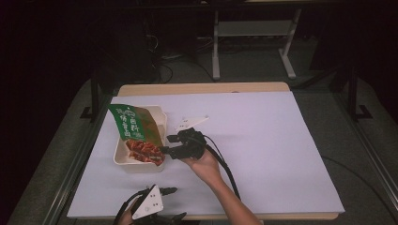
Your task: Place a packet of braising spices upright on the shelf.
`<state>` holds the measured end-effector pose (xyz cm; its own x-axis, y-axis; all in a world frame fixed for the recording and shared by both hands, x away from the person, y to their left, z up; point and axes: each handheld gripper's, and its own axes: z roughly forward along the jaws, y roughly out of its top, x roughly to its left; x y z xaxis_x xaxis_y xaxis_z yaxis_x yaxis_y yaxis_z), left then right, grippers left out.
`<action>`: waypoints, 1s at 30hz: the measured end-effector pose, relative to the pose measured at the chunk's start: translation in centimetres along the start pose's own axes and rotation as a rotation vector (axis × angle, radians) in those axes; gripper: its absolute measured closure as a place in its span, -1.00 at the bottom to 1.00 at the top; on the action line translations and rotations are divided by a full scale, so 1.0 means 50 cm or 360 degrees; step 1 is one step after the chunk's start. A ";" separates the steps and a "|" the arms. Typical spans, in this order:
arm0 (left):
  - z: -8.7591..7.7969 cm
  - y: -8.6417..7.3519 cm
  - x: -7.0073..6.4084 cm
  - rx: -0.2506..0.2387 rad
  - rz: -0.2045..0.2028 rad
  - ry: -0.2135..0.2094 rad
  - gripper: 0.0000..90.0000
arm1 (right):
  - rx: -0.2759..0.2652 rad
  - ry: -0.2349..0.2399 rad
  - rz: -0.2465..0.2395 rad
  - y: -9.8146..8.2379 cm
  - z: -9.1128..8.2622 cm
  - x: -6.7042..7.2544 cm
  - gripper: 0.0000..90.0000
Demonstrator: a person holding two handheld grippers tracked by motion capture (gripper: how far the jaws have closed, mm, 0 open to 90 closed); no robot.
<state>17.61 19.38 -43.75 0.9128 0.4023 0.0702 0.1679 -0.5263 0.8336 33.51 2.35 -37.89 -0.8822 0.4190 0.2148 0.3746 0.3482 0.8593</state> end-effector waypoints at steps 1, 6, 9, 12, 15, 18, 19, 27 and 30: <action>0.000 0.000 0.000 0.0001 -0.0001 0.0003 -0.49 | 0.0001 0.0005 0.0004 -0.001 -0.006 -0.001 0.03; 0.001 -0.001 0.004 0.0007 -0.0012 0.0015 -0.49 | 0.0006 0.0010 0.0004 -0.012 -0.031 -0.009 -0.02; 0.001 -0.002 0.007 0.0011 -0.0013 0.0020 -0.49 | 0.0013 -0.0001 0.0003 -0.020 -0.046 -0.014 -0.03; 0.002 -0.003 0.009 0.0013 -0.0016 0.0020 -0.49 | 0.0014 -0.0006 0.0019 -0.026 -0.059 -0.020 -0.06; 0.003 -0.003 0.008 0.0009 -0.0027 0.0022 -0.49 | 0.0012 -0.0014 0.0018 -0.030 -0.070 -0.023 -0.06; 0.004 -0.003 0.009 0.0009 -0.0028 0.0026 -0.50 | 0.0006 -0.0021 0.0007 -0.032 -0.082 -0.026 -0.07; 0.004 -0.003 0.009 0.0008 -0.0024 0.0024 -0.50 | 0.0008 -0.0024 0.0018 -0.033 -0.086 -0.026 -0.07; 0.004 -0.005 0.012 0.0004 -0.0040 0.0035 -0.50 | 0.0023 -0.0064 0.0022 -0.058 -0.117 -0.036 -0.09; 0.004 -0.006 0.012 0.0007 -0.0040 0.0035 -0.50 | 0.0038 -0.0077 0.0040 -0.070 -0.127 -0.039 -0.11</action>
<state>18.20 19.65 -44.04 0.8999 0.4318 0.0615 0.1922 -0.5192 0.8327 32.09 -5.01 -38.39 -0.8578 0.4677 0.2132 0.4039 0.3567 0.8424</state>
